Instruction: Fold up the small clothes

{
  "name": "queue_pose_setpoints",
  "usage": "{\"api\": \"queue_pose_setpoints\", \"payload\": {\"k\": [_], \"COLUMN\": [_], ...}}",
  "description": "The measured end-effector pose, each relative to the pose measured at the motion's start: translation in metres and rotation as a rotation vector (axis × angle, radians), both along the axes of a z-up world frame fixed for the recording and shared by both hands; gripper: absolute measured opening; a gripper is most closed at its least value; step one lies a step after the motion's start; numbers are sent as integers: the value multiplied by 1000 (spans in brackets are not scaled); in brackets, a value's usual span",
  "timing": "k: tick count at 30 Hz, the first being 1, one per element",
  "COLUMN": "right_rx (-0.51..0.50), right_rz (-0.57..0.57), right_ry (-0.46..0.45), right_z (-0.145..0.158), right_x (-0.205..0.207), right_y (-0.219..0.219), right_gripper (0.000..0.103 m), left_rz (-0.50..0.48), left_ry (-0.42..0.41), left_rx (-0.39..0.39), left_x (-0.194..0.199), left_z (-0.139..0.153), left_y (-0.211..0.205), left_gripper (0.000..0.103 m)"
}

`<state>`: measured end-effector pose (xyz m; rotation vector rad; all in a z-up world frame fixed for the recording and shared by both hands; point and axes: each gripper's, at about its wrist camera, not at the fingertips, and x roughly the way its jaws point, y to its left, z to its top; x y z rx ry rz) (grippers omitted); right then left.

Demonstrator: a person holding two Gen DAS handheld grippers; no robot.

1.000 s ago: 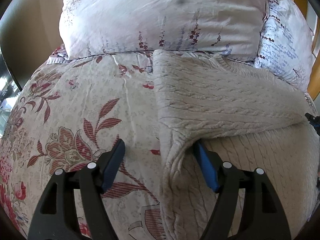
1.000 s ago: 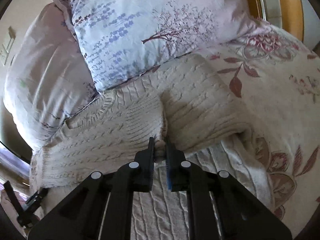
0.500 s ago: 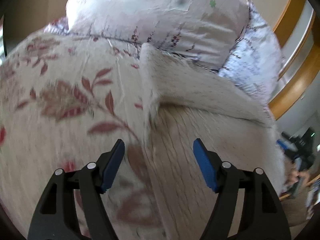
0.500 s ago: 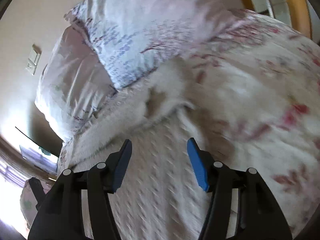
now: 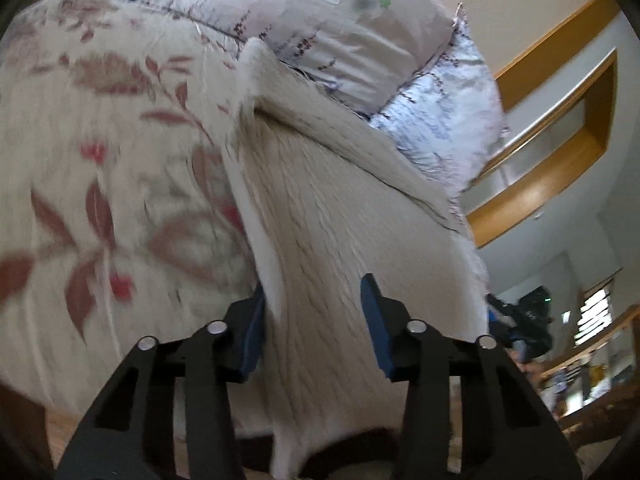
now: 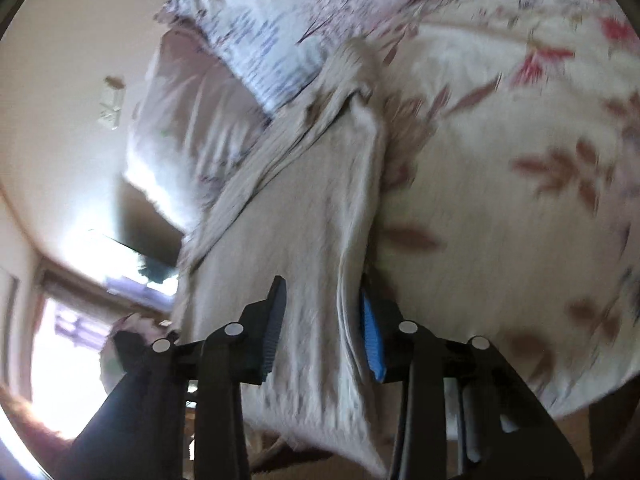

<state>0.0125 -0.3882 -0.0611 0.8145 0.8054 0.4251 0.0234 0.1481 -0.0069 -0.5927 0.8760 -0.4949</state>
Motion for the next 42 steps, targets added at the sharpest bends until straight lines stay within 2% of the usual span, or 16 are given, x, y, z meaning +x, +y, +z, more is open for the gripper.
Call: {"api": "queue_pose_setpoints", "payload": {"k": [1, 6, 7, 13, 16, 18, 20, 23, 27, 31, 34, 42], "right_rx": [16, 54, 50, 25, 6, -18, -46, -85, -180, -291, -376, -571], "right_rz": [18, 82, 95, 126, 137, 137, 121, 82, -4, -80, -124, -188], "right_ry": [-5, -23, -22, -11, -14, -25, -53, -142, -288, -371, -417, -472], "right_z": [-2, -7, -9, -17, -17, -14, -7, 12, 47, 67, 76, 104], "right_x": [-6, -32, -38, -55, -60, -61, -62, -65, -65, -61, -56, -16], "right_y": [1, 9, 13, 25, 31, 35, 37, 35, 32, 33, 36, 51], "right_gripper": [36, 30, 29, 18, 16, 11, 9, 9, 9, 8, 8, 8], "left_rz": [-5, -45, -52, -80, -118, -133, -143, -139, -89, -13, 39, 127], "left_ry": [0, 8, 10, 5, -3, -5, -17, -52, -102, -151, -168, -234], "left_rx": [-9, -86, -103, -130, -90, -81, -79, -47, 1, 49, 73, 224], "left_x": [-5, -33, -39, -57, -64, -66, -64, -59, -46, -29, -16, 34], "left_z": [-1, -7, -10, -14, -13, -13, -10, 1, 19, 39, 47, 72], "left_y": [-1, -5, -6, -9, -19, -24, -26, -27, -20, -8, 0, -5], "left_gripper": [35, 34, 31, 28, 27, 21, 12, 7, 6, 6, 6, 6]}}
